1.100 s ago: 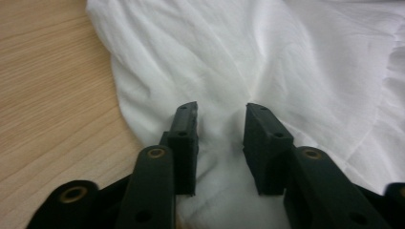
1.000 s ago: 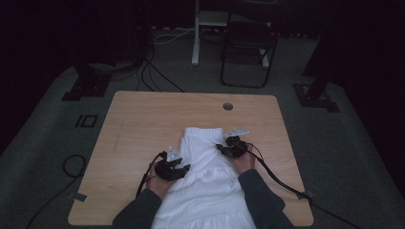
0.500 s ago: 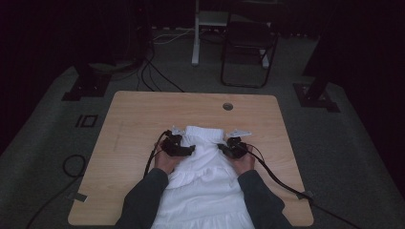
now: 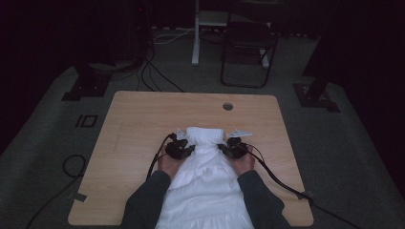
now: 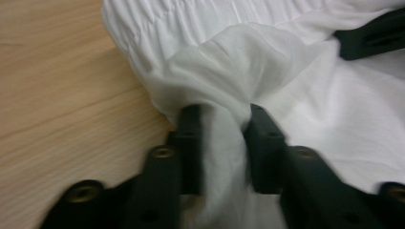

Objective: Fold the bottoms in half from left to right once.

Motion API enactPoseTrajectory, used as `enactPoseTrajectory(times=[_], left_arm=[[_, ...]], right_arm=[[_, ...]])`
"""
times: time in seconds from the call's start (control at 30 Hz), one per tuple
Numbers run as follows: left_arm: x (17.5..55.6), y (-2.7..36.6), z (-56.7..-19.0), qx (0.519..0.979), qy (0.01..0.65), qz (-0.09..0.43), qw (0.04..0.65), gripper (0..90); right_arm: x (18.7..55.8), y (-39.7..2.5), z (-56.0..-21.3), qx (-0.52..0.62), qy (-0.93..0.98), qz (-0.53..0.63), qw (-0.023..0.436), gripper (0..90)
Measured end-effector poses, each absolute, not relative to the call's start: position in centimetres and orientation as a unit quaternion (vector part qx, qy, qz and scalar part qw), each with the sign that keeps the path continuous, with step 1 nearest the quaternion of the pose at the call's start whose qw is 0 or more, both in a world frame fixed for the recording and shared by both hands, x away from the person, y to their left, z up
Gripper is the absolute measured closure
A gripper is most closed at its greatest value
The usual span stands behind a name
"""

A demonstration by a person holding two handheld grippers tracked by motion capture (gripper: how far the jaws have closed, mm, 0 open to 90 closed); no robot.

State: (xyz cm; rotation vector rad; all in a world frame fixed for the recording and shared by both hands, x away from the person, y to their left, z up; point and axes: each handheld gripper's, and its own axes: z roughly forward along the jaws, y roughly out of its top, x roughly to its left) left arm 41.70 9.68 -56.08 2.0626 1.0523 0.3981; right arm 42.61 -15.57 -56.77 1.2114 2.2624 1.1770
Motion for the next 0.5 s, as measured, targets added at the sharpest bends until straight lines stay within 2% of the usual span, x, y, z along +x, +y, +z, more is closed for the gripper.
enactPoseTrajectory(times=[0.13, 0.5], left_arm=[[41.75, 9.87, -56.16, 0.805, 0.420, 0.142, 0.395, 80.9], [41.88, 10.02, -56.18, 0.804, 0.420, 0.134, 0.399, 81.3]], right_arm=[[42.61, -15.57, -56.77, 0.424, 0.791, 0.412, 0.158, 80.5], [42.52, -15.46, -56.75, 0.424, 0.792, 0.409, 0.162, 81.3]])
